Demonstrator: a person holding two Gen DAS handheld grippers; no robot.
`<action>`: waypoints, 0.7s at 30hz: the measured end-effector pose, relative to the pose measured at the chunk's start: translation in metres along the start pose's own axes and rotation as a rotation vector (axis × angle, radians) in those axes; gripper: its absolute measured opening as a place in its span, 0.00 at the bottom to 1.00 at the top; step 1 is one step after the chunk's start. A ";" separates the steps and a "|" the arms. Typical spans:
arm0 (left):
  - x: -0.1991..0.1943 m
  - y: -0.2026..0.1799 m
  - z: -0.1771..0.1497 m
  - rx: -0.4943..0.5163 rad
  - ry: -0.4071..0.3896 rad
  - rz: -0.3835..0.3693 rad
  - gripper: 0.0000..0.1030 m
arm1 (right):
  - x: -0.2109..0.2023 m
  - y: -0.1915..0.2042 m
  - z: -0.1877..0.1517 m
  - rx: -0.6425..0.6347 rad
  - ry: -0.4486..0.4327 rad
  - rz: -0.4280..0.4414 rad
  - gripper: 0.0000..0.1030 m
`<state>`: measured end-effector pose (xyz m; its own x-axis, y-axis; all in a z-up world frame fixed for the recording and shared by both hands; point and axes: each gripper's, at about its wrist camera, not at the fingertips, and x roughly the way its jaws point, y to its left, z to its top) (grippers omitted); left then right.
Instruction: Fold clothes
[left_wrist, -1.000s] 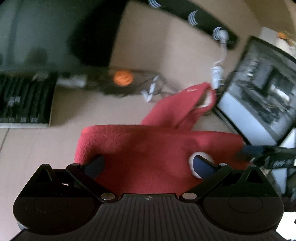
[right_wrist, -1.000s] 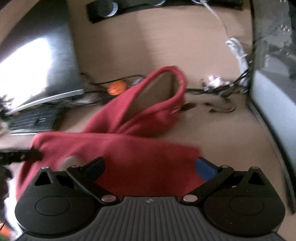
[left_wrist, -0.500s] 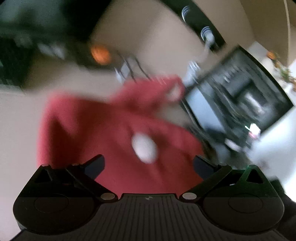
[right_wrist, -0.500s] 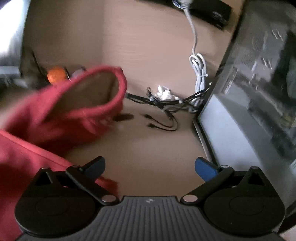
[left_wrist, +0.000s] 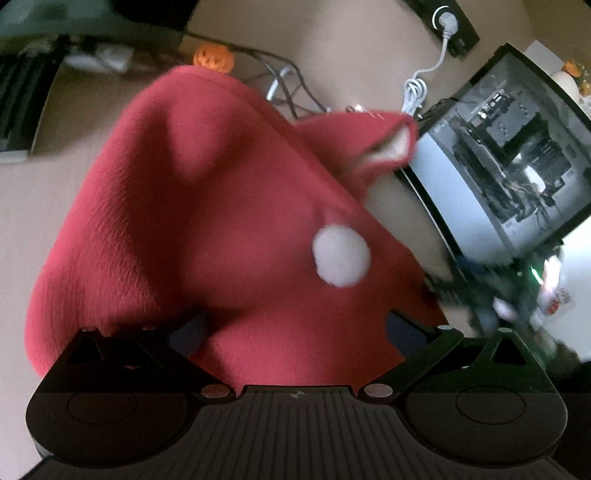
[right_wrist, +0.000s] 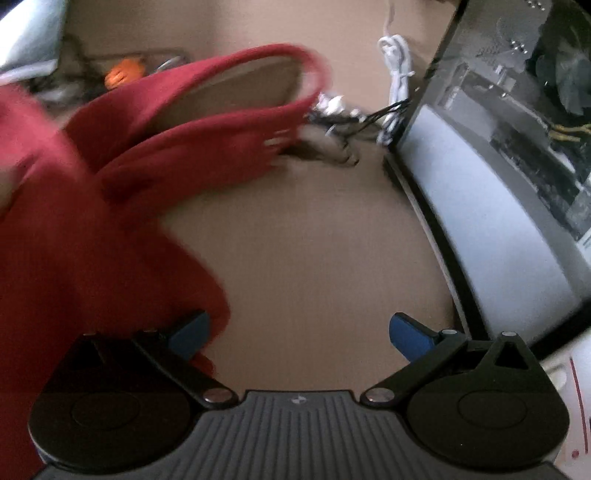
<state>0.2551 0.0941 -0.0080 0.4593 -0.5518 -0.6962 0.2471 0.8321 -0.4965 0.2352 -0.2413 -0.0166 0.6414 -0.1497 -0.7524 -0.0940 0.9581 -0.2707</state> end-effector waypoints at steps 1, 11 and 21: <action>0.004 0.004 0.010 0.013 -0.002 0.013 1.00 | -0.006 0.010 -0.009 -0.017 0.017 0.027 1.00; 0.023 0.007 0.085 0.028 -0.063 0.196 1.00 | -0.071 0.040 -0.006 -0.079 -0.188 0.249 1.00; 0.004 -0.053 0.023 0.049 -0.034 -0.064 1.00 | -0.003 -0.022 0.057 -0.044 -0.116 0.007 1.00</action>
<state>0.2641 0.0490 0.0273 0.4694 -0.6024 -0.6456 0.3178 0.7974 -0.5130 0.2785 -0.2482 0.0260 0.7241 -0.1112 -0.6806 -0.1302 0.9471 -0.2933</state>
